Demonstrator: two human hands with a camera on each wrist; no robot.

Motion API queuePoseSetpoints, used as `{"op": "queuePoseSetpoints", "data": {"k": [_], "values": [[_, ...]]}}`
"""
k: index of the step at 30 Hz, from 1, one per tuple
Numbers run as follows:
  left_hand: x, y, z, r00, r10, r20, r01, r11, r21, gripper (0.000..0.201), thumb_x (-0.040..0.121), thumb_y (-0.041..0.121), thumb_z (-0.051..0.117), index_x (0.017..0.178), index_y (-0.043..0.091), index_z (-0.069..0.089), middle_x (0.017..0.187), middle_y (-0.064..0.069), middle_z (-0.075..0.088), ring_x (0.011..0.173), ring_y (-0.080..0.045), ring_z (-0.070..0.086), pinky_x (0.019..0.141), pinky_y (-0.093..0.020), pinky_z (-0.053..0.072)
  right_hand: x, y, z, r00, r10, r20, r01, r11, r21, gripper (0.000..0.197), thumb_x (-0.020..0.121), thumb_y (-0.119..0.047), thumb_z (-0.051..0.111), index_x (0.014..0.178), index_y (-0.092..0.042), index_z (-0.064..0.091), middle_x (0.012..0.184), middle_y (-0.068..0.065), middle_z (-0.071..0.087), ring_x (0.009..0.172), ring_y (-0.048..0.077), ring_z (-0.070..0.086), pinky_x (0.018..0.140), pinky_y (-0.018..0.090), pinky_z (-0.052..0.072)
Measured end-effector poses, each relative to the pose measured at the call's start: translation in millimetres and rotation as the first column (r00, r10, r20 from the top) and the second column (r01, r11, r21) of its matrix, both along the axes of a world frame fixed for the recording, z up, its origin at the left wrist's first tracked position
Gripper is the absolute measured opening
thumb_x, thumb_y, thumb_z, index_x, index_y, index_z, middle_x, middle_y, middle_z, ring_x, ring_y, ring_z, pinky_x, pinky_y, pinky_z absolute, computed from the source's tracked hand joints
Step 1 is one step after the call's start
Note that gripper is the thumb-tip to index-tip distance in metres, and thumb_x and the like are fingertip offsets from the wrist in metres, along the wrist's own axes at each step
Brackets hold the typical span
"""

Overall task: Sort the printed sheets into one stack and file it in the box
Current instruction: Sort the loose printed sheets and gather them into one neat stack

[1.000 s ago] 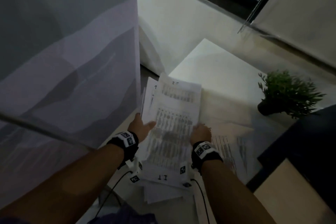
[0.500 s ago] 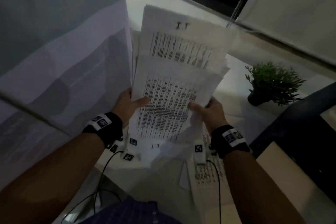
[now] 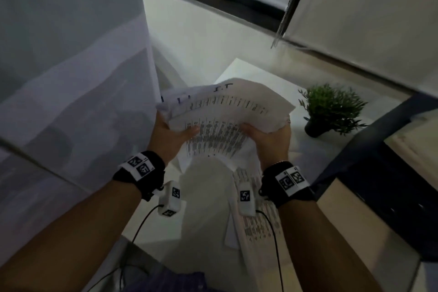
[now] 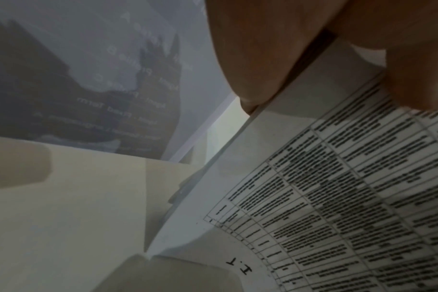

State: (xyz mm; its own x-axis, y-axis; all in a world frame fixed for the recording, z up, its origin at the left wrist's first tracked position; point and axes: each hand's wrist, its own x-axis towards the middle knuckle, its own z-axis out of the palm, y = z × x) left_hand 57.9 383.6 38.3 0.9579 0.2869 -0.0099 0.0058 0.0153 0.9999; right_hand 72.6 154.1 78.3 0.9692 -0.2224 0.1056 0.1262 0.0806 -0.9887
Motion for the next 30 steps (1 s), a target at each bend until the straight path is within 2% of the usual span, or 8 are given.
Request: {"op": "queuePoseSetpoints", "data": {"k": [4, 8, 13, 15, 18, 22, 26, 30], "values": [[9, 5, -10, 0.999, -0.042, -0.034, 0.041, 0.999, -0.024, 0.054, 0.07, 0.007, 0.085, 0.117, 0.018, 0.061, 0.111, 0.002, 0.071, 0.103, -0.006, 0.067, 0.084, -0.026, 0.058, 2, 1, 3, 0.999, -0.021, -0.031, 0.021, 1.0, 0.01, 0.095, 0.062, 0.018, 0.083, 0.141, 0.0, 0.034, 0.11, 0.002, 0.065, 0.093, 0.001, 0.069, 0.079, 0.024, 0.059], [13, 4, -14, 0.995, -0.078, -0.062, 0.078, 0.997, 0.01, 0.037, 0.073, 0.008, 0.081, 0.098, 0.03, 0.065, 0.087, 0.026, 0.073, 0.087, 0.009, 0.067, 0.075, -0.013, 0.055, 3, 1, -8, 0.997, -0.025, -0.08, 0.015, 0.993, -0.117, 0.058, 0.066, -0.001, 0.088, 0.117, -0.001, 0.06, 0.107, 0.009, 0.071, 0.094, 0.016, 0.071, 0.077, 0.032, 0.059], [16, -3, -13, 0.999, -0.053, -0.014, 0.053, 0.999, 0.013, 0.039, 0.073, 0.012, 0.083, 0.097, 0.035, 0.062, 0.087, 0.027, 0.069, 0.082, 0.017, 0.063, 0.069, -0.004, 0.051, -6, 13, -15, 0.991, -0.127, -0.039, 0.123, 0.988, -0.093, 0.064, 0.074, 0.0, 0.082, 0.125, -0.007, 0.044, 0.109, -0.006, 0.059, 0.093, -0.007, 0.062, 0.08, 0.025, 0.059], [19, -3, -6, 0.997, -0.076, -0.022, 0.076, 0.997, 0.013, 0.043, 0.07, 0.011, 0.084, 0.1, 0.033, 0.062, 0.089, 0.026, 0.07, 0.086, 0.015, 0.064, 0.071, -0.006, 0.052, -5, 13, -12, 0.993, -0.114, -0.03, 0.113, 0.992, -0.053, 0.078, 0.069, 0.001, 0.086, 0.131, -0.003, 0.039, 0.116, 0.004, 0.06, 0.102, 0.003, 0.064, 0.082, 0.027, 0.059], [25, 3, -1, 0.989, -0.142, -0.04, 0.142, 0.99, -0.008, 0.049, 0.065, 0.017, 0.085, 0.109, 0.023, 0.065, 0.097, 0.022, 0.071, 0.09, 0.011, 0.065, 0.076, -0.012, 0.054, -2, 17, -1, 0.999, -0.041, -0.014, 0.041, 0.999, 0.013, 0.083, 0.06, 0.002, 0.091, 0.13, 0.0, 0.047, 0.12, 0.02, 0.064, 0.11, 0.03, 0.065, 0.086, 0.048, 0.06], [30, 4, 2, 0.988, -0.146, -0.049, 0.148, 0.988, 0.043, 0.042, 0.07, 0.01, 0.082, 0.1, 0.029, 0.059, 0.083, 0.03, 0.069, 0.078, 0.022, 0.06, 0.07, -0.001, 0.049, 4, 8, 1, 0.999, -0.031, 0.018, 0.029, 0.997, 0.07, 0.081, 0.063, 0.011, 0.086, 0.132, 0.003, 0.044, 0.121, 0.025, 0.063, 0.111, 0.036, 0.065, 0.088, 0.048, 0.059], [27, 2, -19, 0.977, -0.159, -0.145, 0.172, 0.982, 0.083, 0.064, 0.065, 0.045, 0.084, 0.119, 0.018, 0.063, 0.115, 0.005, 0.068, 0.107, -0.012, 0.065, 0.095, -0.028, 0.05, 8, 0, -37, 0.992, 0.027, -0.125, -0.042, 0.993, -0.113, 0.064, 0.071, -0.007, 0.086, 0.126, -0.004, 0.055, 0.116, 0.011, 0.069, 0.107, 0.025, 0.068, 0.088, 0.051, 0.058], [35, 3, -14, 0.983, -0.104, -0.152, 0.124, 0.983, 0.135, 0.037, 0.084, 0.026, 0.075, 0.114, 0.006, 0.068, 0.109, -0.007, 0.069, 0.096, -0.022, 0.065, 0.087, -0.028, 0.05, 12, -31, -76, 0.908, -0.081, -0.412, -0.079, 0.931, -0.357, 0.084, 0.075, -0.014, 0.083, 0.144, -0.014, 0.035, 0.132, 0.005, 0.054, 0.118, 0.025, 0.057, 0.096, 0.041, 0.053]]}}
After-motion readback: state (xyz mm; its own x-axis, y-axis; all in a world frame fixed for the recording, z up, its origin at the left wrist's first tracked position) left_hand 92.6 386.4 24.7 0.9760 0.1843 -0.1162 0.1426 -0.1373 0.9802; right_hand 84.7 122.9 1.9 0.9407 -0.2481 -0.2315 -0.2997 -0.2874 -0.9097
